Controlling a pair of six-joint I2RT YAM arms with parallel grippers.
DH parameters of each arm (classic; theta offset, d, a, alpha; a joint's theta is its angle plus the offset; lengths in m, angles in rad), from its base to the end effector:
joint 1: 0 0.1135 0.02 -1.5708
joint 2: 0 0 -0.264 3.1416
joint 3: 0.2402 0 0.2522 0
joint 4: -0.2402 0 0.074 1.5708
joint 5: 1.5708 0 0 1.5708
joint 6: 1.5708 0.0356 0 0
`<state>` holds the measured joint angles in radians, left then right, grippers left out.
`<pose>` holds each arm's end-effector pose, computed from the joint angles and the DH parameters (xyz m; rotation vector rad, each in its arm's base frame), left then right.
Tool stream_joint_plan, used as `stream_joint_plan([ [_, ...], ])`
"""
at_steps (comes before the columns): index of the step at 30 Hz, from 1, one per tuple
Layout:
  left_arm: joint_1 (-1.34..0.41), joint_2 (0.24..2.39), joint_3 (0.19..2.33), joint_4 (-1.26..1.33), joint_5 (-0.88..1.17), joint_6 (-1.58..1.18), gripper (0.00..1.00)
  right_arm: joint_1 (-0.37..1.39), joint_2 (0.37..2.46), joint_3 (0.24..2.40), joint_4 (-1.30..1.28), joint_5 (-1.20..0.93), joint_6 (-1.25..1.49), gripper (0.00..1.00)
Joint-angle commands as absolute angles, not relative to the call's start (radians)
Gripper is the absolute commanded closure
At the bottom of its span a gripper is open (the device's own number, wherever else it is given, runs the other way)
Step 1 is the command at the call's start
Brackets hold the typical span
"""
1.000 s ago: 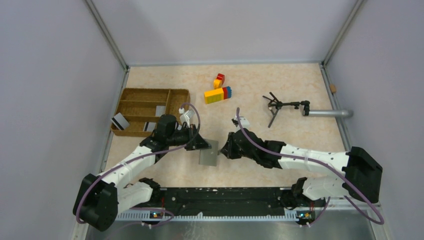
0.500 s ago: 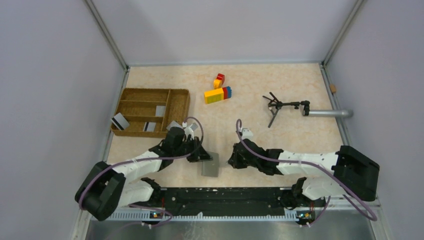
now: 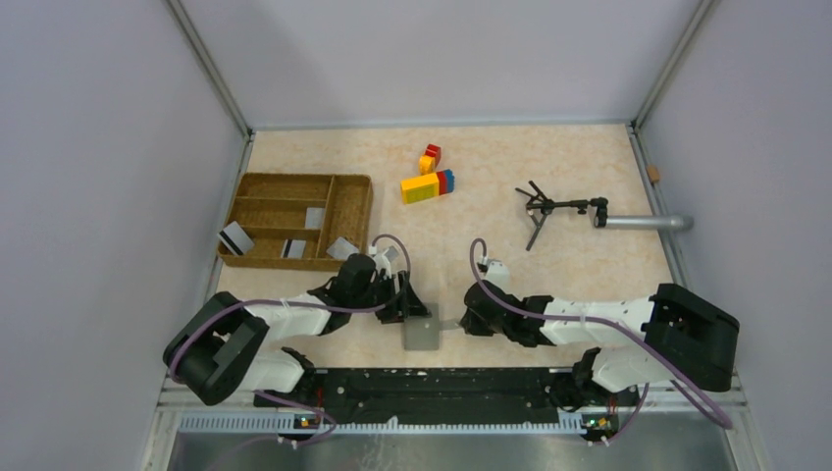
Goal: Put the credit cards into the card holder
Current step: Close the card holder at the center of the board.
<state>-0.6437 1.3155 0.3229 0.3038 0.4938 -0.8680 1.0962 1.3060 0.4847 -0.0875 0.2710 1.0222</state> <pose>0.1649 -0.1448 0.1296 0.0159 2.5376 -1.2780 0.1128 0.1987 0.1444 0.0248 2.5291 0.5884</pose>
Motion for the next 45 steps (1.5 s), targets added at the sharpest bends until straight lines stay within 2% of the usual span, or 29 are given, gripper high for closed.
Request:
stream_joint_plan([
  [1,-0.649,1.302,0.284,0.347,0.496,-0.869,0.32,1.094,1.302,0.472,-0.147,0.339,1.069,1.00],
  [5,-0.648,1.245,0.238,0.351,0.506,-0.900,0.23,1.094,1.311,0.467,-0.145,0.344,1.080,1.00],
  [14,-0.649,1.095,0.093,0.436,0.525,-1.043,0.20,1.094,1.342,0.476,-0.116,0.333,1.077,1.00],
  [21,-0.649,1.003,0.063,0.261,0.470,-1.088,0.19,1.093,1.357,0.483,-0.098,0.325,1.074,1.00],
  [32,-0.654,0.873,0.040,0.056,0.434,-1.110,0.11,1.094,1.347,0.487,-0.112,0.328,1.069,1.00],
  [45,-0.707,0.934,-0.071,0.414,0.315,-1.264,0.11,1.094,1.348,0.486,-0.095,0.322,1.066,1.00],
])
